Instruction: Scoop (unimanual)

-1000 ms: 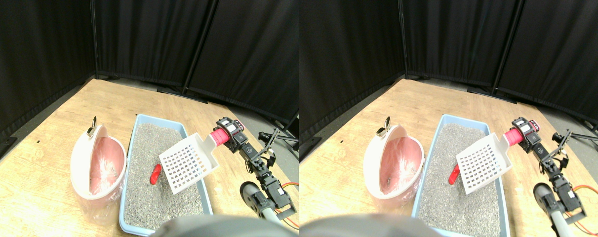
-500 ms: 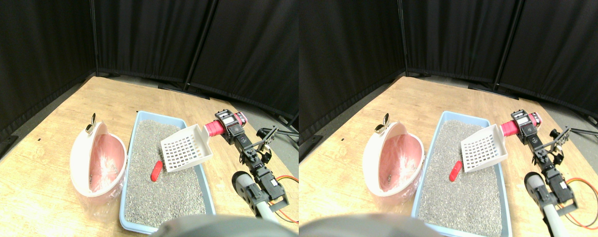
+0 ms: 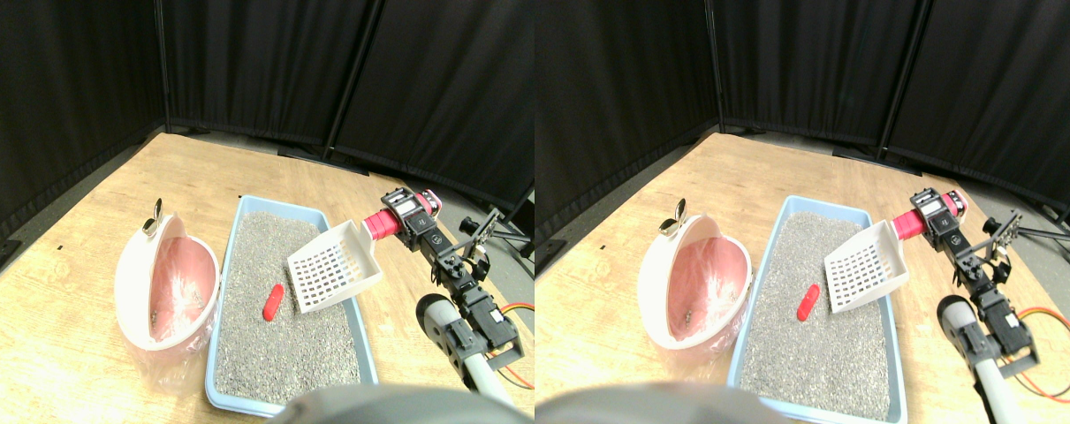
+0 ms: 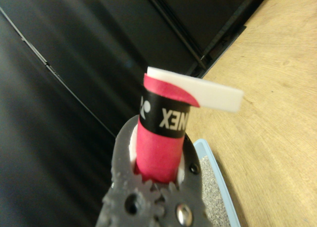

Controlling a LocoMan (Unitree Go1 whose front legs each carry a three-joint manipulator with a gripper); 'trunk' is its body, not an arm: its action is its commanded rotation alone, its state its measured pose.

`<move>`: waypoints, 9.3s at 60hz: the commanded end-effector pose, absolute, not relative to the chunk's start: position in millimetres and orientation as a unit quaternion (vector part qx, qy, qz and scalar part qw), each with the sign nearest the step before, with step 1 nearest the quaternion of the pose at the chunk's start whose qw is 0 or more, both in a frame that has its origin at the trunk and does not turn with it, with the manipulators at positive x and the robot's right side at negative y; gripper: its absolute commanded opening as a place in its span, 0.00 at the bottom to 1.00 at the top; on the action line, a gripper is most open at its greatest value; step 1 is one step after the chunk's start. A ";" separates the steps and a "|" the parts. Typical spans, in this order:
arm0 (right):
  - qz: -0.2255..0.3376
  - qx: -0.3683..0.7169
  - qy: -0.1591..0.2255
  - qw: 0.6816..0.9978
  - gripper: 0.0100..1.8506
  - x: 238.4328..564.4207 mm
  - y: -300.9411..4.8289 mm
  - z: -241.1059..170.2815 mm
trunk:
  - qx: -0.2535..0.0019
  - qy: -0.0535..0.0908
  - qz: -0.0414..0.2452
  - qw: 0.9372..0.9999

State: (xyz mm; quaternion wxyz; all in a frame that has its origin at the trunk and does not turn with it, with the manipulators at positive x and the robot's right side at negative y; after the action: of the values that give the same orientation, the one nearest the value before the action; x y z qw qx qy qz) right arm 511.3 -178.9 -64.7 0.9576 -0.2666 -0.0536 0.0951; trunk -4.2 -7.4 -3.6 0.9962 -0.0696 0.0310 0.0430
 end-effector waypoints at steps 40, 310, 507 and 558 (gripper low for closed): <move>0.145 -0.253 -0.101 0.951 0.02 512.5 -173.3 -64.6 | -0.090 0.064 0.027 0.993; 0.205 0.352 -0.028 0.913 0.02 525.5 -138.2 -96.4 | -0.121 0.056 0.056 0.989; 0.311 0.004 0.060 0.949 0.02 512.5 -42.7 -86.3 | -0.181 0.053 0.174 0.967; 0.305 -0.126 0.040 0.943 0.02 520.5 -38.0 -69.8 | -0.182 0.052 0.169 0.967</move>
State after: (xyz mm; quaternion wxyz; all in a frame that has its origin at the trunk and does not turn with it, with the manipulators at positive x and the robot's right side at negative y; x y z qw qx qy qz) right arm 520.2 -44.2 -79.5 0.9456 -0.1293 0.0687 0.2904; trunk -4.2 -0.2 -2.7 0.9688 -0.1796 0.0458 0.1645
